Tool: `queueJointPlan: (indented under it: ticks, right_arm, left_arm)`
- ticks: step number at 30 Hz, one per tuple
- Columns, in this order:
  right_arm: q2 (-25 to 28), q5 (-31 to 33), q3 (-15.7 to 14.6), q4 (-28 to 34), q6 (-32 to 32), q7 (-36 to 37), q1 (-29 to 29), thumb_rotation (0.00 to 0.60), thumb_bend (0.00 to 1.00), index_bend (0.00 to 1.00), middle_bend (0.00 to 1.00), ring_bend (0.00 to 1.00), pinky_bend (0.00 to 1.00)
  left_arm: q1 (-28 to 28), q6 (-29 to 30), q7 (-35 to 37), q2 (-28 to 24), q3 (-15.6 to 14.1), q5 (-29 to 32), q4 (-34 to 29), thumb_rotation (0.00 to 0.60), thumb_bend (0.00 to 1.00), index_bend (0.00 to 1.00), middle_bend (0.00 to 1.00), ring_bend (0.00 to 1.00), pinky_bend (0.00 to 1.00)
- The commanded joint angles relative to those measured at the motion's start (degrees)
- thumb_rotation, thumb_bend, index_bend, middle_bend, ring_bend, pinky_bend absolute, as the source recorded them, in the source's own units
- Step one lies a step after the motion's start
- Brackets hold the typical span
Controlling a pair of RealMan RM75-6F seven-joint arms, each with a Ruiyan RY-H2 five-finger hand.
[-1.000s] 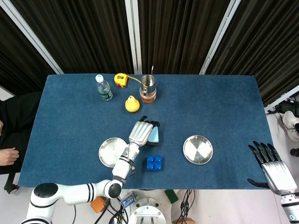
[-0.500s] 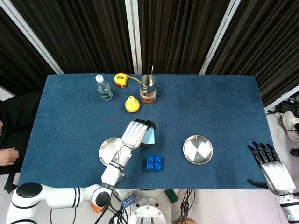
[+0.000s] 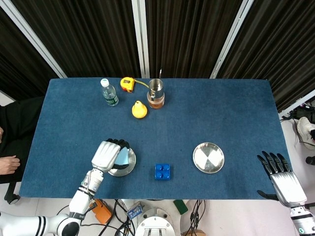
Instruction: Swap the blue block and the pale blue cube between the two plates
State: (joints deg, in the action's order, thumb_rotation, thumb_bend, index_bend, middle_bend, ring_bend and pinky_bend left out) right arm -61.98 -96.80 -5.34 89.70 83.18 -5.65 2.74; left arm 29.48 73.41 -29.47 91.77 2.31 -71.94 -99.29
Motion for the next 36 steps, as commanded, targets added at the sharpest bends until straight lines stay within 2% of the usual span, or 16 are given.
queueJointPlan:
  ticks: [1, 4, 8, 11, 16, 20, 25, 28, 32, 36]
  right_arm:
    - [-0.12, 0.14, 0.08, 0.11, -0.28, -0.28, 0.12, 0.528, 0.13, 0.00, 0.00, 0.00, 0.00]
    - [-0.23, 0.33, 0.16, 0.20, -0.59, -0.61, 0.22, 0.528, 0.13, 0.00, 0.00, 0.00, 0.00]
    - [-0.59, 0.11, 0.18, 0.07, -1.15, -0.88, 0.58, 0.527, 0.13, 0.00, 0.00, 0.00, 0.00]
    - [-1.23, -0.89, 0.25, 0.22, -2.04, -0.91, 1.58, 0.528, 0.13, 0.00, 0.00, 0.00, 0.00]
    - [-1.76, -5.26, 0.18, 3.65, -6.74, -1.04, 6.34, 0.528, 0.13, 0.00, 0.00, 0.00, 0.00]
    - [-3.87, -5.69, 2.34, 10.68, -13.95, -2.08, 12.33, 0.528, 0.13, 0.00, 0.00, 0.00, 0.00]
    - [-11.76, 3.71, 7.83, 17.43, -25.15, -13.26, 18.60, 0.528, 0.13, 0.00, 0.00, 0.00, 0.00]
    - [-18.20, 12.37, 10.54, 18.67, -32.09, -21.05, 22.88, 0.528, 0.13, 0.00, 0.00, 0.00, 0.00]
    - [-28.62, 23.22, 12.24, 15.65, -34.21, -32.91, 26.92, 0.528, 0.13, 0.00, 0.00, 0.00, 0.00]
    - [-35.67, 29.68, 12.53, 12.58, -33.27, -38.56, 29.59, 0.527, 0.13, 0.00, 0.00, 0.00, 0.00]
  left_arm:
    - [-0.69, -0.91, 1.45, 0.38, -0.53, -0.16, 2.79, 0.600, 0.26, 0.44, 0.50, 0.52, 0.42]
    - [-0.84, -1.87, 1.68, 0.69, -0.72, 0.22, 4.18, 0.600, 0.16, 0.39, 0.40, 0.43, 0.36]
    - [-1.19, -2.13, 0.51, 0.17, -1.07, 0.15, 4.35, 0.600, 0.04, 0.20, 0.22, 0.21, 0.28]
    - [-1.82, -1.03, -0.15, -0.89, -1.70, -1.48, 2.58, 0.600, 0.00, 0.09, 0.12, 0.11, 0.26]
    - [-3.54, 2.02, -1.26, -4.11, -3.71, -5.97, -2.90, 0.600, 0.00, 0.04, 0.07, 0.06, 0.25]
    - [-6.40, 6.68, -3.45, -8.90, -6.62, -11.23, -8.18, 0.600, 0.00, 0.04, 0.07, 0.06, 0.25]
    - [-11.78, 14.90, -1.24, -14.96, -10.00, -17.95, -9.05, 0.600, 0.00, 0.04, 0.07, 0.06, 0.25]
    - [-15.01, 18.98, 2.34, -17.49, -11.02, -19.59, -7.07, 0.600, 0.00, 0.04, 0.07, 0.06, 0.25]
    - [-18.25, 21.08, 9.10, -19.27, -11.06, -17.96, -3.79, 0.600, 0.00, 0.04, 0.07, 0.06, 0.23]
    - [-19.72, 20.93, 13.43, -19.84, -10.40, -16.82, -0.95, 0.600, 0.00, 0.04, 0.07, 0.06, 0.21]
